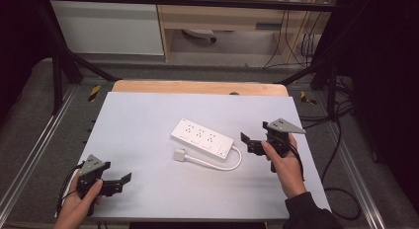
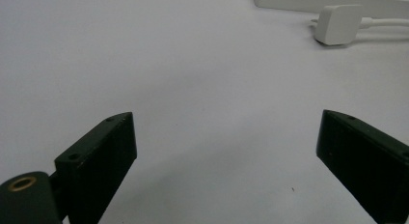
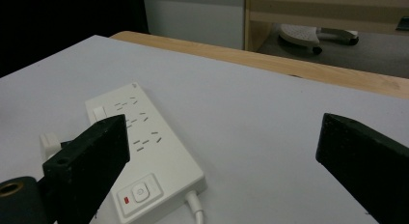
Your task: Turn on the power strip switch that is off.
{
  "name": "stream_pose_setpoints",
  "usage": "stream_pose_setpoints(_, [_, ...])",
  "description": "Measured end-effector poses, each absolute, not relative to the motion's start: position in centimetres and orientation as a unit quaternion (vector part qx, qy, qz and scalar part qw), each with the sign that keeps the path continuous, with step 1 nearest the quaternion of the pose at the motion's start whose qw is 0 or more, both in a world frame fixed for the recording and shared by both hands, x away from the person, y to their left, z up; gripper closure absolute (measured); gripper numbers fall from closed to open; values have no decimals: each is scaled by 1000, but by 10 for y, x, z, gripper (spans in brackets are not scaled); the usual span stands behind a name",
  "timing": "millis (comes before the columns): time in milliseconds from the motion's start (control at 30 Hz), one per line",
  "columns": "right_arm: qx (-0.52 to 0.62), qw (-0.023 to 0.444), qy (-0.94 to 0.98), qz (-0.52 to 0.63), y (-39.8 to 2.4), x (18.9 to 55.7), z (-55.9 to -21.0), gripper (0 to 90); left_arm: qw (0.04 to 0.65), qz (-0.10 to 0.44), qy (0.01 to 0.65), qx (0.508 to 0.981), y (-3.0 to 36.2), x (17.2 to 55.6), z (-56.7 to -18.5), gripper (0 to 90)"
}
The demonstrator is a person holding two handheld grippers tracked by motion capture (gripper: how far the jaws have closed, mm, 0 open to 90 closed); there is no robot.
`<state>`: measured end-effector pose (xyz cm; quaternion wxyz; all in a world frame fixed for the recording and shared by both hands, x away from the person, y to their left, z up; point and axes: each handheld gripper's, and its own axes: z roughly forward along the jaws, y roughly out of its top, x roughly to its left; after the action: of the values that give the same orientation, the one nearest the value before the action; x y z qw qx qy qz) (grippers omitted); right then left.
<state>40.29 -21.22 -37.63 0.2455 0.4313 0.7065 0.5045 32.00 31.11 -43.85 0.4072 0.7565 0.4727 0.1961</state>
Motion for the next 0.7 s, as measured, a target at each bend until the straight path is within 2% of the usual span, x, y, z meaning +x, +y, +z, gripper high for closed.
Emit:
stream_pose_setpoints(300, [452,251,692,504,-241,389,-386,51,407,196,471,758,311,320,-439,69])
stream_pose_setpoints(700, [482,255,684,484,-273,376,-420,52,405,197,471,758,311,320,-439,69])
